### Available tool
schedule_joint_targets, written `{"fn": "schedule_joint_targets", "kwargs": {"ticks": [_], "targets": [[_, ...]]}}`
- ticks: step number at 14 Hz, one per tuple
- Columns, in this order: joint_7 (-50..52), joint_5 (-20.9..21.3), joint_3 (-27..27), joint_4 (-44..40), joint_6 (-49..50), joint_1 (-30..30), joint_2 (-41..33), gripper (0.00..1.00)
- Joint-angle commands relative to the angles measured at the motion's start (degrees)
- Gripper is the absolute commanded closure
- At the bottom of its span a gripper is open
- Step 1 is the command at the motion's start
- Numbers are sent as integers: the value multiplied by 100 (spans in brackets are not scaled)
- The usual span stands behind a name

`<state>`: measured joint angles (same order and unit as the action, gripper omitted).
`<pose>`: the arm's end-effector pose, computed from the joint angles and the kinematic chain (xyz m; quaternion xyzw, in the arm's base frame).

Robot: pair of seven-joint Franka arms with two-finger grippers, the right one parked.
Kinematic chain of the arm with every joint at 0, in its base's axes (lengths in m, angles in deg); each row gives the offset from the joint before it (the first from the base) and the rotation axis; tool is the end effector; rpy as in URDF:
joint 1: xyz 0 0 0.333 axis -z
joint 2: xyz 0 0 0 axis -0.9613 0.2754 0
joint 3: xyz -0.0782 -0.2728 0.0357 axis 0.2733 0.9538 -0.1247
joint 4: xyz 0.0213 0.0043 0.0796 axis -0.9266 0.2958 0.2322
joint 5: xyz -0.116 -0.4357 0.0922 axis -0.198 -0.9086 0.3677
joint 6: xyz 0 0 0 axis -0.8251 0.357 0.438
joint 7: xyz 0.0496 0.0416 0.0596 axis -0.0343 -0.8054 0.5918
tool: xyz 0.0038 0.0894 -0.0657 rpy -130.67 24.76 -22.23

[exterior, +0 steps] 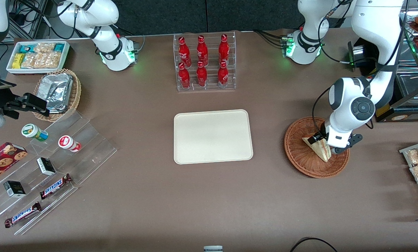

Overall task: Place sandwich from basket to tray
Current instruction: 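Close the left gripper on the sandwich and lift it from the basket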

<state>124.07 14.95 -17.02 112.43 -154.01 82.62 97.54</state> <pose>0.5722 -0.0495 0.1649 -0.9661 -0.2542 0.0354 0.0294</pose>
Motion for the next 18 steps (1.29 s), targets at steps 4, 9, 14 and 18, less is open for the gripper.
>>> {"fn": "schedule_joint_targets", "kwargs": {"ticks": [4,9,14,18], "targets": [[97,36,-38,-403,493,-17,-143,100],[106,27,15,-1870,2595,228,-266,100],[755,-166,50,-2873,3108,1325,-74,100],[1054,-184,50,-3400,3064,2363,469,100]]}}
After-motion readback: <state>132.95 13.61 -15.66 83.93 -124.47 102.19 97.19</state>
